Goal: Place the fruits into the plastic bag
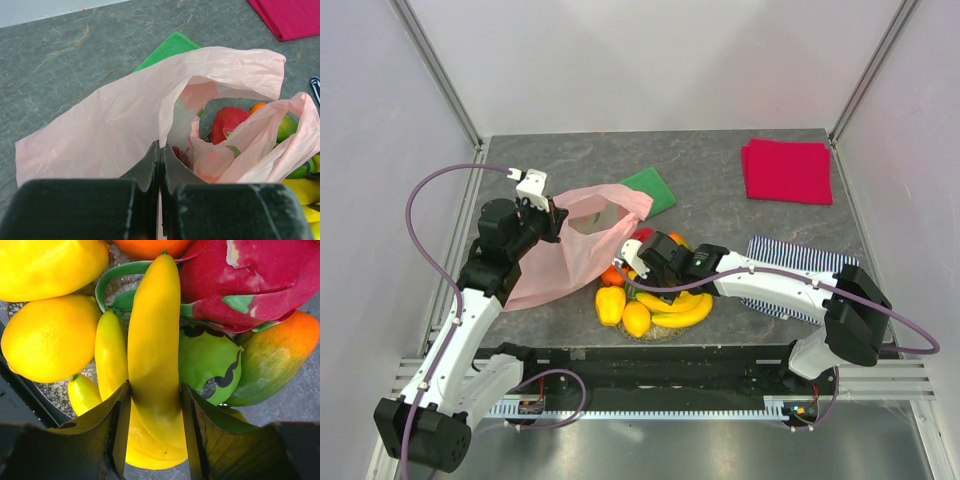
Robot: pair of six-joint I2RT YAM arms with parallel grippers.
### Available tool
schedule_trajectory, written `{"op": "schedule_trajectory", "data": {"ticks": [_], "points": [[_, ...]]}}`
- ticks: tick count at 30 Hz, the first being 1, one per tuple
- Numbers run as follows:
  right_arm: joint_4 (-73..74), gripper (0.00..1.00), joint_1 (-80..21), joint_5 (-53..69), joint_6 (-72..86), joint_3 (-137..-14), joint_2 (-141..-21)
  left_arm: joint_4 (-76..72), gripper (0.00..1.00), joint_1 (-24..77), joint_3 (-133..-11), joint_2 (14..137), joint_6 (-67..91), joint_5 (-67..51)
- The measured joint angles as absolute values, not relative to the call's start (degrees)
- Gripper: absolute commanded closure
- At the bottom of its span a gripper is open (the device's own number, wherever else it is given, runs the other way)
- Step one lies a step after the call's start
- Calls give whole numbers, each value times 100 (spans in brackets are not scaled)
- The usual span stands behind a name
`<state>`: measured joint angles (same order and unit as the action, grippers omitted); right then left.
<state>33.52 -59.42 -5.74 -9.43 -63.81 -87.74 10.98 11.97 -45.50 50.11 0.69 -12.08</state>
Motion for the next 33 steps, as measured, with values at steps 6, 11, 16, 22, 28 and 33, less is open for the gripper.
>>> {"op": "schedule_trajectory", "data": {"ticks": [6,11,16,22,28,33], "points": [[3371,65,-5942,-615,-1013,-6386,-8777,1100,98,1197,-4550,5011,67,-1210],[3505,67,-5942,-609,-1061,-6464,-8656,1100,98,1197,-4550,5011,64,-1210],[3645,70,-5942,-467,-1081,-6713,-8344,1100,99,1197,-4550,5011,64,-1208],[3951,75,-5942,-123,-1072,-7002,-8005,1100,98,1197,-4550,5011,62,-1205],[4219,79,-5850,357,-941,-7253,-7581,1103,98,1197,-4550,5011,62,-1205],[4040,80,-5218,1013,-825,-7544,-7131,1105,98,1197,-4550,5015,62,-1205]]}}
